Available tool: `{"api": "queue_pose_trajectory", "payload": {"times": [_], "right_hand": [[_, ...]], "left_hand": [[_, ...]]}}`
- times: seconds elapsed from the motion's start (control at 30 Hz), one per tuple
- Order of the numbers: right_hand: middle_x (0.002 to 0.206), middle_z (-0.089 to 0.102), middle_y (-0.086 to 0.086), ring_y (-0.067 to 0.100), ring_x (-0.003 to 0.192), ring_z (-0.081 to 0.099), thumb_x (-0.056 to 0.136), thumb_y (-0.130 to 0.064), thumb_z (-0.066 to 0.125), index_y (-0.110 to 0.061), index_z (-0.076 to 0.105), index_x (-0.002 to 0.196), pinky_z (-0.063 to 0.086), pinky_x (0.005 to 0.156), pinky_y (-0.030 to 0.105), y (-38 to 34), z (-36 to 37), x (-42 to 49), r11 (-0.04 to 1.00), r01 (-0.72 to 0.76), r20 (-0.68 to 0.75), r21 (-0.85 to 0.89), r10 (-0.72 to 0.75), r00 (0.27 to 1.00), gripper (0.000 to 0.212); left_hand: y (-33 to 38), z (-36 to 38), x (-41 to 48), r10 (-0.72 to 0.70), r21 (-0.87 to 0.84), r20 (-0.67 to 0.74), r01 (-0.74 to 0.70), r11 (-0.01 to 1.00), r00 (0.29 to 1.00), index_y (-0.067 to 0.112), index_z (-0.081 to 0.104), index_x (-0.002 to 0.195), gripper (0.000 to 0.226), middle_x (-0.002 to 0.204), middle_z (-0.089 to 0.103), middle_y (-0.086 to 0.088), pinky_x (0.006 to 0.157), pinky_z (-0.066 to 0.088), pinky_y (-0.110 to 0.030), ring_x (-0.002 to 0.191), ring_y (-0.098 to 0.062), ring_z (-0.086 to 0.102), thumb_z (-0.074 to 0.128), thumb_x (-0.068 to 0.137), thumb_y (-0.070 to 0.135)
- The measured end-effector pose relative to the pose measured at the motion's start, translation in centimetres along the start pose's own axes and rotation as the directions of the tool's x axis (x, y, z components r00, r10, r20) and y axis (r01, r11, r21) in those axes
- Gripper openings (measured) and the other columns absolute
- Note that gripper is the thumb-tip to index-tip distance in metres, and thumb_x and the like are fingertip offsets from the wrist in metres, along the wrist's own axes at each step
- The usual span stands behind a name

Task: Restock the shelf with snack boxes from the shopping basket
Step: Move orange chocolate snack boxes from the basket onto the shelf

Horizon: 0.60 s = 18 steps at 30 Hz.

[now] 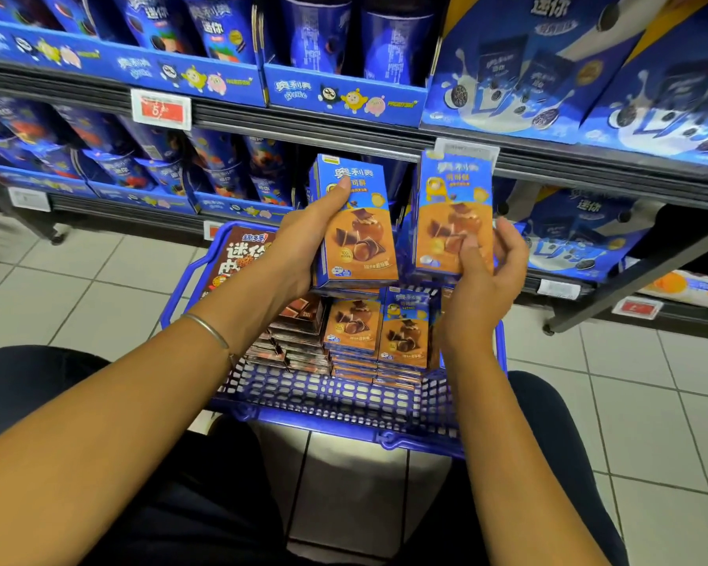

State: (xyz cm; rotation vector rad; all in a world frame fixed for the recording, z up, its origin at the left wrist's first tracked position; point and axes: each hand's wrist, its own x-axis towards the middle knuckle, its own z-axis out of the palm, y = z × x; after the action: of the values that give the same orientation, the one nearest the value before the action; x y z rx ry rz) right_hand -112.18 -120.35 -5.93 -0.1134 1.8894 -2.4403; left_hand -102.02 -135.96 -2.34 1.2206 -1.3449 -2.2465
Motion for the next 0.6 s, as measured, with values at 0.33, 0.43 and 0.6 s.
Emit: {"api": "queue_pose_trajectory", "payload": {"times": [0.33, 0.43, 0.6], "right_hand": [[0.121, 0.070, 0.005, 0.023, 0.108, 0.070, 0.090, -0.028, 0.063, -0.020, 0.058, 0.130, 0.057, 0.094, 0.047, -1.4, 3.0, -2.2, 0.981, -0.126, 0.431, -0.146, 0.178, 0.885, 0.040], [0.125, 0.070, 0.004, 0.026, 0.112, 0.069, 0.097, -0.028, 0.059, -0.026, 0.055, 0.133, 0.052, 0.099, 0.058, -1.2, 3.4, -2.5, 0.969, -0.200, 0.503, -0.148, 0.248, 0.828, 0.036], [0.130, 0.067, 0.004, 0.029, 0.117, 0.066, 0.091, -0.036, 0.060, -0.025, 0.051, 0.139, 0.050, 0.101, 0.061, -1.6, 3.7, -2.4, 0.962, -0.213, 0.527, -0.173, 0.273, 0.804, 0.050]], "left_hand": [[-0.1, 0.5, 0.5, 0.049, 0.073, -0.091, -0.042, 0.996, 0.995, 0.017, 0.076, 0.119, 0.072, 0.098, 0.083, -0.008, 0.079, 0.067, -0.049, 0.088, -0.028, 0.081, 0.064, 0.085, 0.078], [0.1, 0.6, 0.4, 0.054, 0.096, -0.119, -0.043, 0.994, 0.991, 0.014, 0.072, 0.124, 0.083, 0.095, 0.083, -0.007, 0.058, 0.065, -0.036, 0.079, -0.024, 0.081, 0.054, 0.085, 0.084], [0.3, 1.1, 0.1, 0.104, 0.095, -0.161, -0.089, 0.991, 0.982, 0.011, 0.043, 0.148, 0.108, 0.109, 0.080, -0.009, 0.056, 0.063, -0.035, 0.080, -0.024, 0.081, 0.049, 0.079, 0.093]]}}
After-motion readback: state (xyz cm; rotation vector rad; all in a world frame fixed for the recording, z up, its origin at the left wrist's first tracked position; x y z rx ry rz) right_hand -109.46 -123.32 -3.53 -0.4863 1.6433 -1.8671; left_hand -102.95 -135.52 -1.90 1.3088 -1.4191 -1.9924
